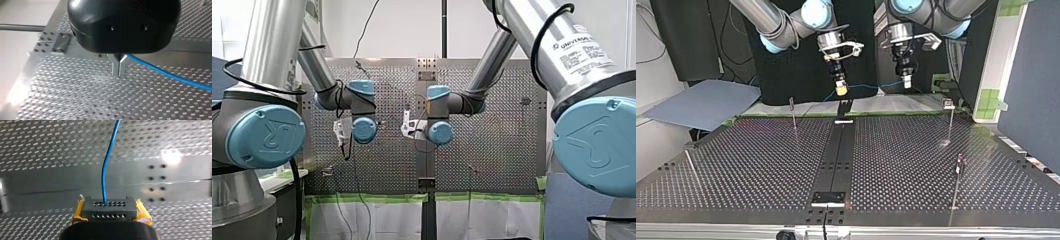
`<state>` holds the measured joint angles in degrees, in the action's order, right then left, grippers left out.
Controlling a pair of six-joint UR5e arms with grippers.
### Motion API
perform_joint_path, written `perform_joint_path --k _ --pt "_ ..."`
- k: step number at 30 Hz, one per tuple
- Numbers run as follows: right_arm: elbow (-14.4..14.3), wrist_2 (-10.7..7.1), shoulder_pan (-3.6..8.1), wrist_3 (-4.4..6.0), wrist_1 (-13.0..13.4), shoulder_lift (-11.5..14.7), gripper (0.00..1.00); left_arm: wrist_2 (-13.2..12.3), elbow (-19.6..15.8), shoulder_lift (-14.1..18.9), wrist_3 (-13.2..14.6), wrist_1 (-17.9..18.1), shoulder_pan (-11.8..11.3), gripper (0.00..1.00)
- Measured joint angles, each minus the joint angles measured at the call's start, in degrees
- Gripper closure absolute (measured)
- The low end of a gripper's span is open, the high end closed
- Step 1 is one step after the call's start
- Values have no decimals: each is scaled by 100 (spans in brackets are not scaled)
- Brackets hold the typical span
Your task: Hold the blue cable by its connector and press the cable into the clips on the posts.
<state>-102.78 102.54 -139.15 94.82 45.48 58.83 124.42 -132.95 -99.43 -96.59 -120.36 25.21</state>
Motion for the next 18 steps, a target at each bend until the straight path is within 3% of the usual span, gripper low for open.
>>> perform_joint_path --k 11,18 --pt "464 -379 129 242 -325 504 100 194 217 578 -358 -461 -247 100" --pt "751 -532 172 261 -559 570 100 193 431 931 -629 -804 -433 100"
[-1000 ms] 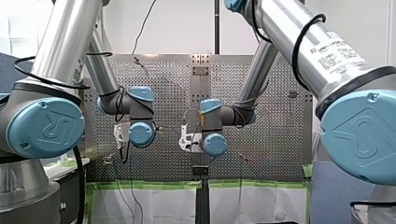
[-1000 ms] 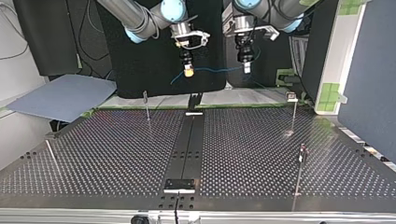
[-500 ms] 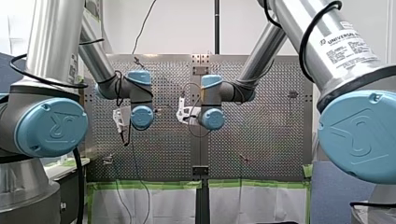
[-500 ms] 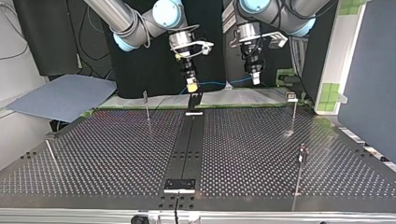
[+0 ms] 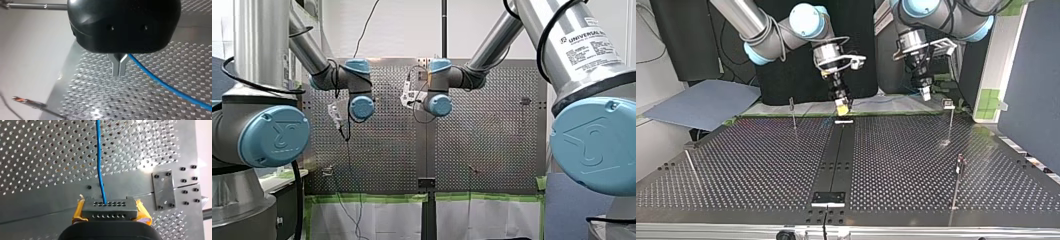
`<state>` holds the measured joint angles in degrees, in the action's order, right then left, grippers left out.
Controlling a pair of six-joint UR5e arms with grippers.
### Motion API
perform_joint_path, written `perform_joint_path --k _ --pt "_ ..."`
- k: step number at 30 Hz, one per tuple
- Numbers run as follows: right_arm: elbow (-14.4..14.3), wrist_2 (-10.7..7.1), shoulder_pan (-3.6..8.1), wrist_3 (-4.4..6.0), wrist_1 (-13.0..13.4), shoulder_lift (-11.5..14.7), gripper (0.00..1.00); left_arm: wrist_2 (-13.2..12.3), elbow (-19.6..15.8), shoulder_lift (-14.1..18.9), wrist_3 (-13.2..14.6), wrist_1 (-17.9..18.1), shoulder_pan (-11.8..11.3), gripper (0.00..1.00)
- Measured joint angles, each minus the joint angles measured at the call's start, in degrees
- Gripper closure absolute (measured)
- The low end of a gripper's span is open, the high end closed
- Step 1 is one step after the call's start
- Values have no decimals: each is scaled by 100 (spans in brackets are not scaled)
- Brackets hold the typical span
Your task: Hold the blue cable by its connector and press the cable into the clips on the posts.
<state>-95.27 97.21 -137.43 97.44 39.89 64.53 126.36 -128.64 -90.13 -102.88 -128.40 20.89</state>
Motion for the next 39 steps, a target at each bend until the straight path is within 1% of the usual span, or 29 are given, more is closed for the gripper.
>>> perform_joint_path --k 1,5,8,11,14,20,24,29,39 --pt "28 -32 3 6 -26 1 100 -4 40 50 -47 -49 -21 100" --pt "93 -205 38 81 -102 -2 100 -16 234 268 -254 -268 -110 100" --pt "113 -328 80 109 -121 -3 100 -23 382 398 -331 -419 -176 100" --pt "174 -413 114 109 -171 -4 100 -33 523 475 -354 -560 -244 100" --pt "292 -476 127 73 -280 -5 100 -43 648 503 -380 -708 -318 100" --pt "569 -515 92 -44 -554 -5 100 -129 804 558 -467 -1004 -456 100" --pt "758 -518 68 -102 -743 -5 100 -165 919 569 -487 -1125 -545 100" --pt "1001 -519 31 -134 -962 -5 100 -213 1063 571 -548 -1231 -661 100" --pt "1470 -519 -55 -210 -1288 -5 100 -229 1282 572 -654 -1400 -909 100"
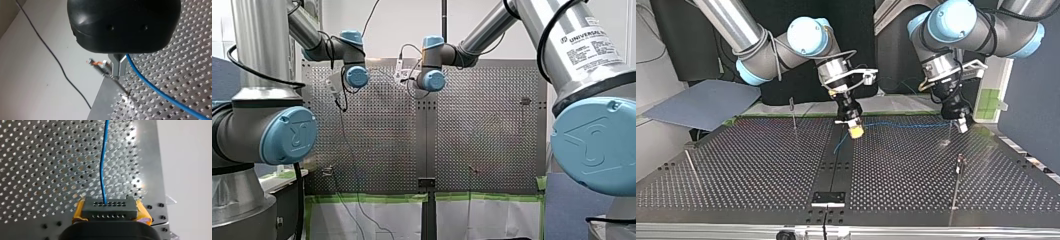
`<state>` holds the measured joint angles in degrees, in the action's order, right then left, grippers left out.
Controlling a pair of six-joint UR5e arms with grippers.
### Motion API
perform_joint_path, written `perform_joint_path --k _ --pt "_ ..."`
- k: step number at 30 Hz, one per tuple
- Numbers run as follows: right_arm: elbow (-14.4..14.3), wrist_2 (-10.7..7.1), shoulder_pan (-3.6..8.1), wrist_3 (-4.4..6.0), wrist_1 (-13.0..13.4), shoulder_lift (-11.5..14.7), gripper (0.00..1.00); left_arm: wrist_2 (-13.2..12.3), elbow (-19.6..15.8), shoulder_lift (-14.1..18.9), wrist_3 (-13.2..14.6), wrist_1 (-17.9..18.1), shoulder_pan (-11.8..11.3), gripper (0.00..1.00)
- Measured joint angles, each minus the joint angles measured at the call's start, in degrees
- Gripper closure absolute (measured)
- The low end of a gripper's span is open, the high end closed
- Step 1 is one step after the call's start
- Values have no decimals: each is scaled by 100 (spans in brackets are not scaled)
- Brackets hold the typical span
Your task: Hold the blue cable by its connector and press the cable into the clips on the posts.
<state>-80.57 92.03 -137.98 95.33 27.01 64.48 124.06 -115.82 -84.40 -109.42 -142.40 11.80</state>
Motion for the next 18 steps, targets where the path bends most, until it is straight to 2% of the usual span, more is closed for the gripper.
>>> perform_joint_path --k 8,18 --pt "285 0 -53 -28 -148 0 100 -129 201 -1 -37 -132 -180 100" --pt "319 0 -61 -31 -219 -6 100 -259 389 -2 -149 -204 -430 100"
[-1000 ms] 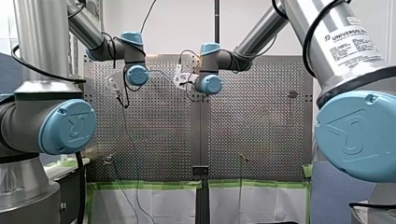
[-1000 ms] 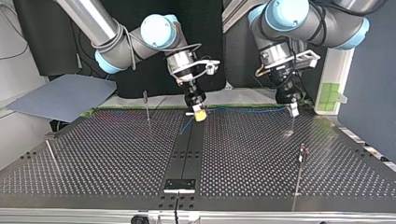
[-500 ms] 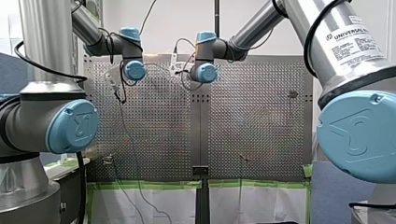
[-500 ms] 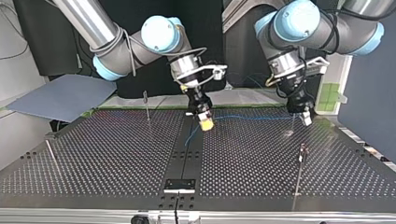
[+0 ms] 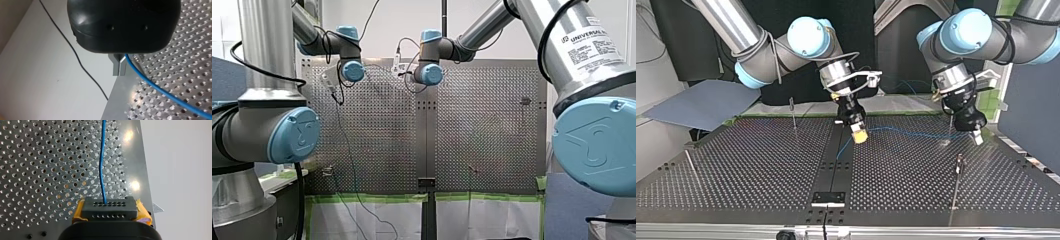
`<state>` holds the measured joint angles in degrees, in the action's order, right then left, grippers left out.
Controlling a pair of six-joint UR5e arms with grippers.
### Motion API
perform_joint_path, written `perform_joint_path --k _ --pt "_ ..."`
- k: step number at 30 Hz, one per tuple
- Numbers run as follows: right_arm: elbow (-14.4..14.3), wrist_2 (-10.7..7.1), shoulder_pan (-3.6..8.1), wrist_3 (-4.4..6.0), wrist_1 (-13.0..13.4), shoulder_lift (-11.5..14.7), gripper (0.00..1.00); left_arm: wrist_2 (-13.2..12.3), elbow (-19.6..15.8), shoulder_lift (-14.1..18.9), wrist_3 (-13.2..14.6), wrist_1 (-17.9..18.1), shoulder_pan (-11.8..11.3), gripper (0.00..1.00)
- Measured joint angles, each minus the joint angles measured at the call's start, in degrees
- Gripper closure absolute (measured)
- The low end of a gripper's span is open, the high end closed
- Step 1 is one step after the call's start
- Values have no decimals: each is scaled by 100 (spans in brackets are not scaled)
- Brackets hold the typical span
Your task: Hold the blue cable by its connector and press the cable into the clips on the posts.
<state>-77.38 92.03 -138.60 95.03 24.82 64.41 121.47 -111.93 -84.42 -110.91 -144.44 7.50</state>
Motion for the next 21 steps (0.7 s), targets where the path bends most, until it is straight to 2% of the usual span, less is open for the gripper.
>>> perform_joint_path --k 14,21 --pt "16 -4 27 -8 -1 -2 100 -475 147 -10 -214 -38 -326 100" --pt "58 -55 39 -9 -7 -1 100 -622 294 -63 -249 -63 -484 100"
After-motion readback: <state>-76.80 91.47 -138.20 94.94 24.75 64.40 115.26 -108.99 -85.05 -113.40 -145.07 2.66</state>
